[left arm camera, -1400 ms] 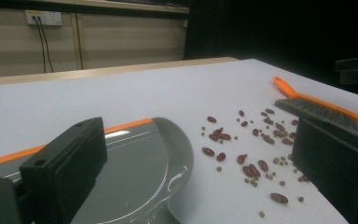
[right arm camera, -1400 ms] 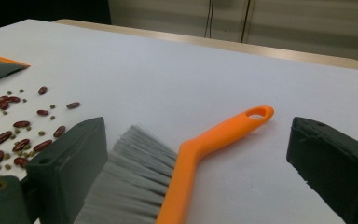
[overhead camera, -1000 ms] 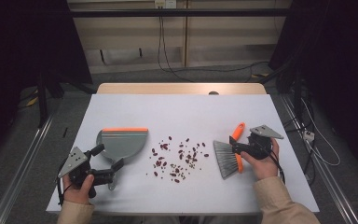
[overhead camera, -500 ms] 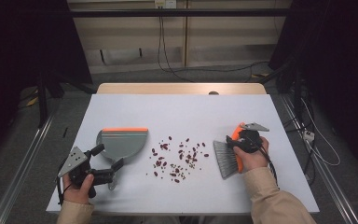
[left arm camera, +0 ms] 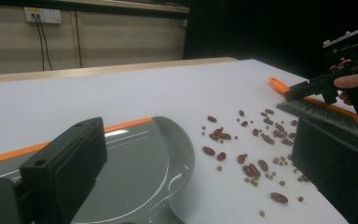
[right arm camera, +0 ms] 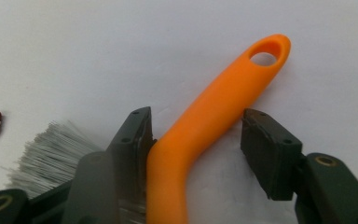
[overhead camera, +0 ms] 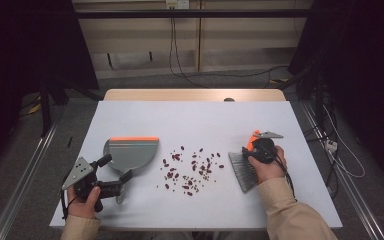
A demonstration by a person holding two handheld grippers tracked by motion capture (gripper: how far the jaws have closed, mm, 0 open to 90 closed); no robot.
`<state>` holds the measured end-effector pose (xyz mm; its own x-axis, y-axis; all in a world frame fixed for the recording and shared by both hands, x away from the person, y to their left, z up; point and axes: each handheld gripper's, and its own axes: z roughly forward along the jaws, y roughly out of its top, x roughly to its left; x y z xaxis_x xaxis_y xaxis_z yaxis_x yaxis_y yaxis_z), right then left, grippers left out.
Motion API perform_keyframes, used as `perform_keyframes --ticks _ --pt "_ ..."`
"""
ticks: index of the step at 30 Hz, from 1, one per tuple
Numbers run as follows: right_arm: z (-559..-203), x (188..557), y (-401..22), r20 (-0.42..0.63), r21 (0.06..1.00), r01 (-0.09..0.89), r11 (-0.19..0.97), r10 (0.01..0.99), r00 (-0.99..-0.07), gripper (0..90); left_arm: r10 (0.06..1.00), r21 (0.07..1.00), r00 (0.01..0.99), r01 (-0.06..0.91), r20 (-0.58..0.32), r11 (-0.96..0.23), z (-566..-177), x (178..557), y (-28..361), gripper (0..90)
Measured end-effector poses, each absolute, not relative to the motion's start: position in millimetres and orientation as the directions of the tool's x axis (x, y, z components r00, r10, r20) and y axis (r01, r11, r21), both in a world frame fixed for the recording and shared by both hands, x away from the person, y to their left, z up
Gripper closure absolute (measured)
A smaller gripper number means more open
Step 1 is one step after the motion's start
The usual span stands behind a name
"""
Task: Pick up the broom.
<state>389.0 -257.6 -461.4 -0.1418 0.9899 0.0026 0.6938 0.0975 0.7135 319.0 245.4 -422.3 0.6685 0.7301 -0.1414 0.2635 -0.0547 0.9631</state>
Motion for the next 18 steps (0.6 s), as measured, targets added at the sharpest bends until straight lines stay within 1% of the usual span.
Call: perform_keyframes --ticks 1,2,3,5,10,14,16,18 --pt "-461 389 -257 0.005 0.711 0.696 0.1 0.989 -0.146 49.3 0.73 0.963 0.668 0.263 -0.141 -0.054 -422 319 245 3.3" --pt "-459 389 -255 0.004 0.702 0.704 0.11 0.987 -0.158 53.8 0.73 0.963 0.669 0.262 -0.14 -0.055 -422 319 245 3.3" --pt "-459 389 -255 0.004 0.702 0.704 0.11 0.987 -0.158 53.8 0.729 0.964 0.67 0.262 -0.14 -0.055 -422 319 245 3.3" --pt "-458 389 -254 0.013 0.695 0.71 0.116 0.985 -0.173 58.0 0.73 0.964 0.669 0.262 -0.139 -0.056 -422 319 245 3.3" --pt "-455 392 -256 0.012 0.669 0.731 0.134 0.981 -0.191 60.8 0.731 0.964 0.667 0.26 -0.14 -0.053 -422 318 246 3.3" --pt "-450 398 -260 0.023 0.628 0.765 0.143 0.979 -0.203 68.5 0.73 0.963 0.668 0.264 -0.142 -0.055 -422 319 246 3.3" --pt "-446 404 -262 0.046 0.595 0.791 0.143 0.976 -0.211 68.7 0.728 0.963 0.671 0.265 -0.142 -0.056 -423 319 245 3.3" --pt "-446 404 -262 0.042 0.592 0.792 0.152 0.975 -0.218 68.4 0.728 0.963 0.672 0.262 -0.139 -0.058 -422 318 245 3.3"
